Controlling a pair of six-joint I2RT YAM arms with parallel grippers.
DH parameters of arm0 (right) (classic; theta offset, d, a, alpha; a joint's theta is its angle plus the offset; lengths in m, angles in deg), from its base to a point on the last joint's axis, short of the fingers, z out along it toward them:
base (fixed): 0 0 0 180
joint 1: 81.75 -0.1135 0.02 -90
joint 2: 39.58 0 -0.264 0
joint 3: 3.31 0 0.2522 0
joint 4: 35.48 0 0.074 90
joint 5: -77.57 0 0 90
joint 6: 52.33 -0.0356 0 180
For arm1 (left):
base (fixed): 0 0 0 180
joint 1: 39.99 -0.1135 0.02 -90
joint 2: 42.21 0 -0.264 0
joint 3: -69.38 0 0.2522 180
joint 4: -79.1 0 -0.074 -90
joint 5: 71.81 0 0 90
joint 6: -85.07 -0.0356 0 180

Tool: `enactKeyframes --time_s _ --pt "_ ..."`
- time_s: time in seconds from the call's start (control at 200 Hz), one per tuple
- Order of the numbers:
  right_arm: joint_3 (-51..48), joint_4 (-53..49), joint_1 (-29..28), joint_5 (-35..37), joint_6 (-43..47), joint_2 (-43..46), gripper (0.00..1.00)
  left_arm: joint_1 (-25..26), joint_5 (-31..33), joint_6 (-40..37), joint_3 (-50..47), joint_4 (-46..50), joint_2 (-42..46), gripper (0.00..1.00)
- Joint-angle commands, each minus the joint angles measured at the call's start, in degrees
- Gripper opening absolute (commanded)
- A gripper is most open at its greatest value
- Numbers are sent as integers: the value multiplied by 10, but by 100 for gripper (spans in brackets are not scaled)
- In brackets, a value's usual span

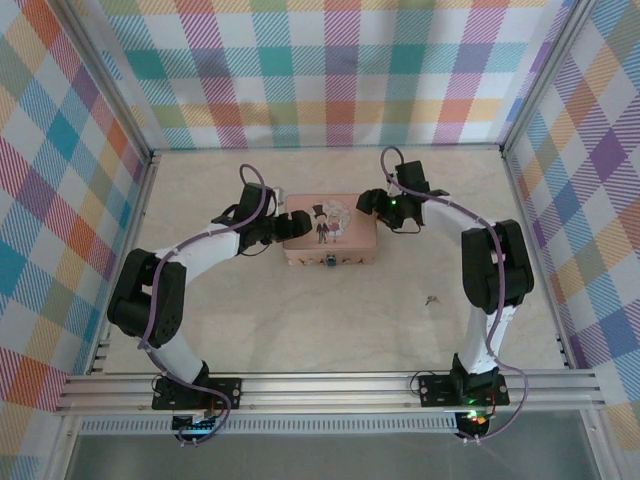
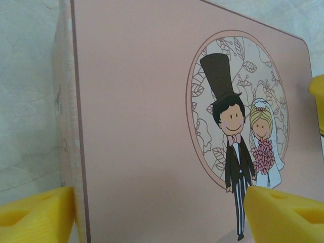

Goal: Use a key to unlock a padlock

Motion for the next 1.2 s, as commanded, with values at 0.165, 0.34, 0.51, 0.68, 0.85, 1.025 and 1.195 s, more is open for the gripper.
enactKeyframes --time_s 0.165,0.34,0.51,0.68,0.85,1.025,1.195 --pt "-3 -40 -4 -14 16 14 73 19 27 0 8 1 27 93" --pt "-15 -80 9 30 33 55 77 9 75 -3 6 33 49 97" --pt "-42 -126 20 97 52 117 77 9 101 -6 -14 50 97 98" --pt "-76 -201 19 193 58 197 77 21 96 -5 -38 85 153 96" --pt "-141 -224 21 240 61 294 79 74 89 1 -69 99 197 95" --pt "-152 -314 27 286 49 331 77 155 126 22 -93 121 215 94" --pt "-147 -409 52 283 8 301 72 225 152 49 -100 91 200 94"
